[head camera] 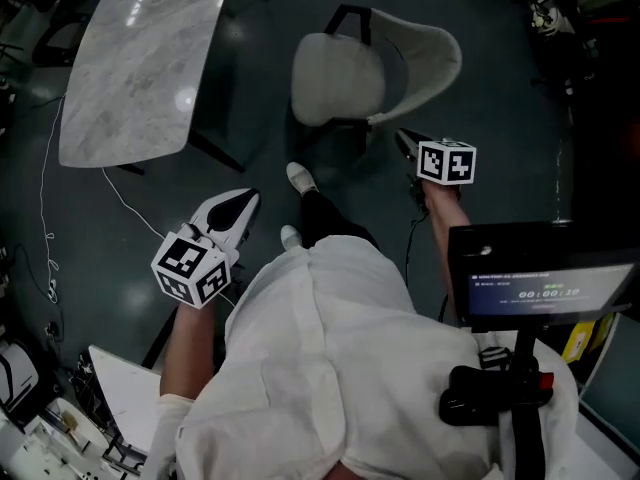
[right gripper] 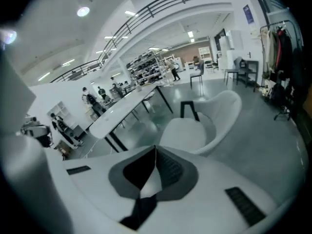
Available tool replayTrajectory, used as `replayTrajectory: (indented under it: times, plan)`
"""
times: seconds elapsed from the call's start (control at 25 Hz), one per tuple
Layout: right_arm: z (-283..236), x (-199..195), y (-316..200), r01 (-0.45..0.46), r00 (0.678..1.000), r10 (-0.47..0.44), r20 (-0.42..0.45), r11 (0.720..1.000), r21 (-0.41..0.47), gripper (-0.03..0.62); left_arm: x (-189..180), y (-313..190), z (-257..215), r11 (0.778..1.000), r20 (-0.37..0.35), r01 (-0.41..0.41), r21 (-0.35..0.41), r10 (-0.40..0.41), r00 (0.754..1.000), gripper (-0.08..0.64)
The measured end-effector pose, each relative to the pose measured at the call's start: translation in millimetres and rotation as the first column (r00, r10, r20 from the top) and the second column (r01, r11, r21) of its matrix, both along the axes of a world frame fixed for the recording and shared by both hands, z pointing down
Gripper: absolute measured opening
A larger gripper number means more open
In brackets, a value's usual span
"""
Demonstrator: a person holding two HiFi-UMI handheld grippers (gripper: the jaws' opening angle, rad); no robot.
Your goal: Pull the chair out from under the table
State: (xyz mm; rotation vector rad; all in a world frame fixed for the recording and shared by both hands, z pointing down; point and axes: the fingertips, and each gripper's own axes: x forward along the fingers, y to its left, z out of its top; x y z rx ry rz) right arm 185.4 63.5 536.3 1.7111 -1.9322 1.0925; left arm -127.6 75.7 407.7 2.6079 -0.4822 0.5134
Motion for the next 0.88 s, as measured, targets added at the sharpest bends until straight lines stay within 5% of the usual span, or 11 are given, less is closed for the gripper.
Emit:
replayTrajectory:
  times: [0.2,0.4,0.88]
  plan:
    - [-19.5,-75.3,35.5,0.18,0.982,-0.182,0.039,0.982,0.058,0.01,14.7,38.5,9.9,1.0,-0.004,-0.012,-0.028,0.012,1.0,0.008]
    - [-55.4,-111.4,70.0,0.329,0.942,-0.335,0.032,0.935,0.132,0.008,33.1,72.0,-2.1,1.0,0.006,0.006,-0.01,-0.006,1.0,0.008]
    - [-84.2,-75.2,143.7,0.534,0.838,-0.546,0.011,0.823,0.192,0.006,153.5,148.1,-13.1,1.0,0.005,0.013,-0.026,-0.013,1.0,0.008]
